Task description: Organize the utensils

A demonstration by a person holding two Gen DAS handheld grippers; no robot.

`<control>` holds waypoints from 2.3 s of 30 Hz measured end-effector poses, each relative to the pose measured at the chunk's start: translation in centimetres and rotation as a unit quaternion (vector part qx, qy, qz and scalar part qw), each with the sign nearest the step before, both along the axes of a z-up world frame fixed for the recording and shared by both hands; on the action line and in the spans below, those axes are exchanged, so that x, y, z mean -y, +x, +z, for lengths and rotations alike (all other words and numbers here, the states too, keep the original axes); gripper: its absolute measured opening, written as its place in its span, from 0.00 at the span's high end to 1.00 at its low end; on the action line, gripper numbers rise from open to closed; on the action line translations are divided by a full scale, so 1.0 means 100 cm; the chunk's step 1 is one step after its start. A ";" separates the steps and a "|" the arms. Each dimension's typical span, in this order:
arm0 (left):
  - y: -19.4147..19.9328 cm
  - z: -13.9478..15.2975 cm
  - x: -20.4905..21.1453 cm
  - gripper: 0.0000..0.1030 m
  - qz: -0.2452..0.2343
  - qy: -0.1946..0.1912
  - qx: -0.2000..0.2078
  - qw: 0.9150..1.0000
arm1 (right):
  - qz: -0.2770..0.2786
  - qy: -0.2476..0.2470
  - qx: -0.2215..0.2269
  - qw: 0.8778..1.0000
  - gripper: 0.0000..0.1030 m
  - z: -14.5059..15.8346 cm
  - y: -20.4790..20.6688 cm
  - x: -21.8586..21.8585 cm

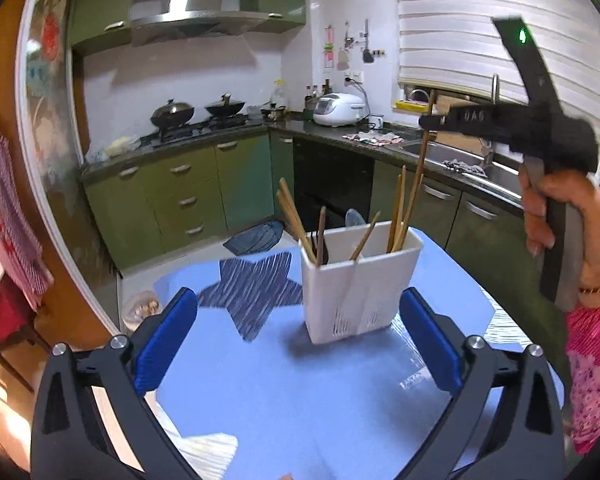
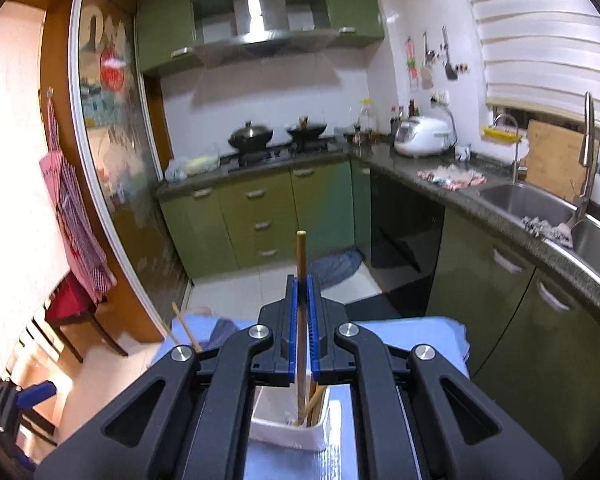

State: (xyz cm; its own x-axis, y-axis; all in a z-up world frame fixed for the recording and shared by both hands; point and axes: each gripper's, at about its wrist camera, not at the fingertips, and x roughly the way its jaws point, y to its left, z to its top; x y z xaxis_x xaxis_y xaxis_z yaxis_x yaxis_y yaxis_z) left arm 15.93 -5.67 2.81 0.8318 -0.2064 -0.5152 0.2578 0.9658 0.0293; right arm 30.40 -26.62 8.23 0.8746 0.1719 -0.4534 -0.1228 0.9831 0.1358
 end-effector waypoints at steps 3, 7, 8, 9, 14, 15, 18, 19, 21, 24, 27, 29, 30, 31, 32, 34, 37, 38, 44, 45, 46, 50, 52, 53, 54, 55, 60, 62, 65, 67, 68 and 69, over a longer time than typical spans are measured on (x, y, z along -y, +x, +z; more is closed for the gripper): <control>-0.008 -0.010 -0.005 0.06 0.004 -0.025 -0.016 1.000 | 0.005 -0.009 -0.024 1.000 0.94 -0.029 0.008 -0.006; -0.020 -0.019 -0.008 0.06 0.016 -0.043 -0.021 0.999 | 0.013 -0.021 -0.051 0.998 0.91 -0.064 0.011 -0.014; -0.021 -0.019 -0.008 0.06 0.019 -0.045 -0.020 0.999 | 0.014 -0.022 -0.056 0.998 0.88 -0.072 0.011 -0.016; -0.024 -0.020 -0.009 0.06 0.023 -0.046 -0.016 0.999 | 0.017 -0.021 -0.057 0.998 0.78 -0.077 0.008 -0.016; -0.031 -0.022 -0.010 0.06 0.037 -0.032 -0.006 0.999 | 0.026 -0.007 -0.031 0.999 0.48 -0.082 -0.035 -0.015; -0.032 -0.022 -0.012 0.06 0.039 -0.035 -0.005 0.999 | 0.027 -0.003 -0.022 0.999 0.35 -0.082 -0.048 -0.013; -0.036 -0.027 -0.017 0.06 0.042 -0.050 -0.013 0.998 | 0.025 -0.001 -0.005 1.000 0.17 -0.090 -0.093 -0.008; -0.038 -0.031 -0.018 0.06 0.042 -0.053 -0.017 0.998 | 0.022 -0.002 -0.004 1.000 0.11 -0.096 -0.109 -0.005; -0.042 -0.039 -0.017 0.06 0.044 -0.049 -0.022 0.998 | 0.013 -0.004 -0.004 1.000 0.06 -0.108 -0.131 -0.001; -0.048 -0.048 -0.012 0.06 0.046 -0.035 -0.025 0.998 | -0.005 -0.014 -0.006 1.000 0.04 -0.124 -0.163 0.003; -0.054 -0.052 -0.010 0.06 0.046 -0.028 -0.023 0.998 | -0.018 -0.023 -0.013 0.999 0.04 -0.137 -0.187 0.008; -0.061 -0.053 -0.010 0.06 0.047 -0.031 -0.023 0.998 | -0.023 -0.026 -0.016 0.999 0.04 -0.145 -0.203 0.009; -0.064 -0.053 -0.011 0.06 0.049 -0.035 -0.023 0.998 | -0.026 -0.029 -0.016 0.999 0.04 -0.146 -0.209 0.010; -0.068 -0.053 -0.013 0.06 0.050 -0.037 -0.023 0.998 | -0.030 -0.031 -0.013 0.999 0.04 -0.147 -0.219 0.010; -0.071 -0.053 -0.014 0.06 0.050 -0.039 -0.023 0.998 | -0.032 -0.032 -0.011 0.999 0.04 -0.144 -0.223 0.010; -0.080 -0.050 -0.016 0.06 0.056 -0.038 -0.021 0.998 | -0.035 -0.035 -0.005 0.999 0.04 -0.138 -0.231 0.010; -0.093 -0.048 -0.019 0.06 0.060 -0.032 -0.018 0.998 | -0.039 -0.045 0.003 0.998 0.04 -0.132 -0.252 0.007; -0.099 -0.047 -0.019 0.06 0.061 -0.031 -0.017 0.998 | -0.041 -0.049 0.007 0.998 0.04 -0.129 -0.260 0.006; -0.127 -0.041 -0.023 0.06 0.068 -0.027 -0.009 0.997 | -0.036 -0.057 0.014 0.998 0.04 -0.115 -0.293 0.000; -0.130 -0.040 -0.023 0.06 0.068 -0.026 -0.008 0.997 | -0.035 -0.058 0.014 0.998 0.04 -0.114 -0.300 0.000; -0.133 -0.039 -0.023 0.06 0.068 -0.025 -0.007 0.997 | -0.035 -0.059 0.014 0.998 0.04 -0.111 -0.300 0.000; -0.144 -0.037 -0.025 0.06 0.072 -0.026 -0.004 0.997 | -0.037 -0.061 0.020 0.997 0.04 -0.108 -0.316 -0.001; -0.147 -0.035 -0.027 0.06 0.075 -0.029 -0.003 0.997 | -0.036 -0.059 0.021 0.997 0.04 -0.107 -0.320 -0.001; -0.148 -0.034 -0.027 0.06 0.077 -0.030 -0.003 0.997 | -0.036 -0.060 0.022 0.997 0.04 -0.106 -0.322 -0.001; -0.149 -0.034 -0.028 0.06 0.079 -0.030 -0.003 0.996 | -0.036 -0.060 0.023 0.997 0.04 -0.106 -0.323 -0.001; -0.149 -0.033 -0.028 0.06 0.079 -0.030 -0.004 0.996 | -0.036 -0.059 0.023 0.997 0.04 -0.105 -0.323 0.000; -0.150 -0.033 -0.028 0.06 0.080 -0.026 -0.003 0.996 | -0.036 -0.057 0.023 0.997 0.04 -0.104 -0.323 0.002; -0.150 -0.033 -0.028 0.06 0.079 -0.027 -0.004 0.996 | -0.035 -0.056 0.022 0.998 0.04 -0.104 -0.324 0.002; -0.150 -0.033 -0.027 0.06 0.079 -0.027 -0.005 0.997 | -0.035 -0.056 0.022 0.998 0.04 -0.104 -0.323 0.001; -0.150 -0.033 -0.028 0.06 0.080 -0.026 -0.005 0.996 | -0.035 -0.056 0.022 0.998 0.04 -0.104 -0.322 0.000; -0.149 -0.033 -0.028 0.06 0.080 -0.026 -0.006 0.996 | -0.034 -0.056 0.022 0.998 0.04 -0.104 -0.323 0.000; -0.149 -0.033 -0.028 0.06 0.081 -0.026 -0.006 0.996 | -0.034 -0.056 0.022 0.998 0.04 -0.103 -0.323 0.000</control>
